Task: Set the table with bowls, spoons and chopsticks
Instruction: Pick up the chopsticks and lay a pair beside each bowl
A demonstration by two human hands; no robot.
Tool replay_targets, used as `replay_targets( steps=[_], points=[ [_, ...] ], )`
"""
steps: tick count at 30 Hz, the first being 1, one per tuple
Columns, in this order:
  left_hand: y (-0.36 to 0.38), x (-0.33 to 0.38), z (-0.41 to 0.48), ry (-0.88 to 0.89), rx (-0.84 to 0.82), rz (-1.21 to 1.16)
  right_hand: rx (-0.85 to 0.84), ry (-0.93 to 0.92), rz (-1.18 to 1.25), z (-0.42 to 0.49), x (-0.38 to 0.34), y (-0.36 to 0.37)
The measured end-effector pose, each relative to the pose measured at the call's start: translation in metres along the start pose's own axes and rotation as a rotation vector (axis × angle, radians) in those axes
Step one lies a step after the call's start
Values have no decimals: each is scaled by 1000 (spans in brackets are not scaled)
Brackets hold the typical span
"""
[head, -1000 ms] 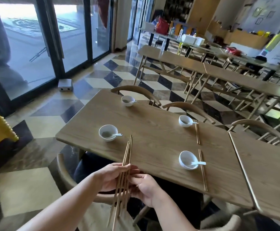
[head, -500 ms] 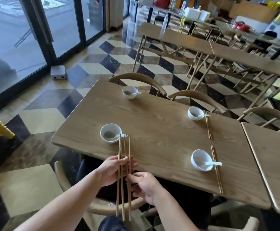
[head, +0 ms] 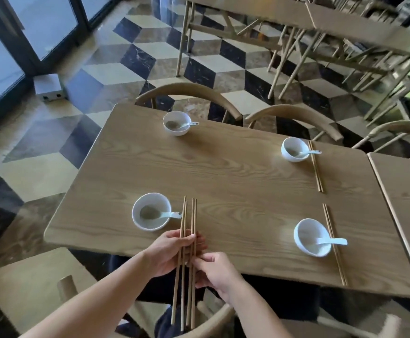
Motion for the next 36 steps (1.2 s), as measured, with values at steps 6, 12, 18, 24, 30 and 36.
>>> replay_targets(
  steps=[6, 12, 18, 24, 30, 36],
  points=[
    [6, 2, 14, -58, -31, 103, 144, 1, -9, -3, 5, -5],
    [22, 13, 22, -93, -64, 123, 155, 78, 111, -14, 1, -7],
    [17, 40, 24, -45, -31, 293, 211, 109, 104, 12, -5, -26],
    [-30, 105, 17, -18, -13, 91, 245, 186, 37, 71, -11, -16],
    [-127, 151, 8, 86, 184, -149, 327, 112, -287, 120, -22, 0],
    [-218, 141, 11, 100, 420, -116, 508, 26, -626, 126, -32, -2]
  ],
)
Point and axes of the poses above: each hand's wrist, its own z-axis towards the middle knuckle, its own y-axis out of the palm, x = y × z, the point moved 8 cm from there along z, towards the middle knuckle, and after that the axes turned 6 degrees about x, right-handed, at the moved point
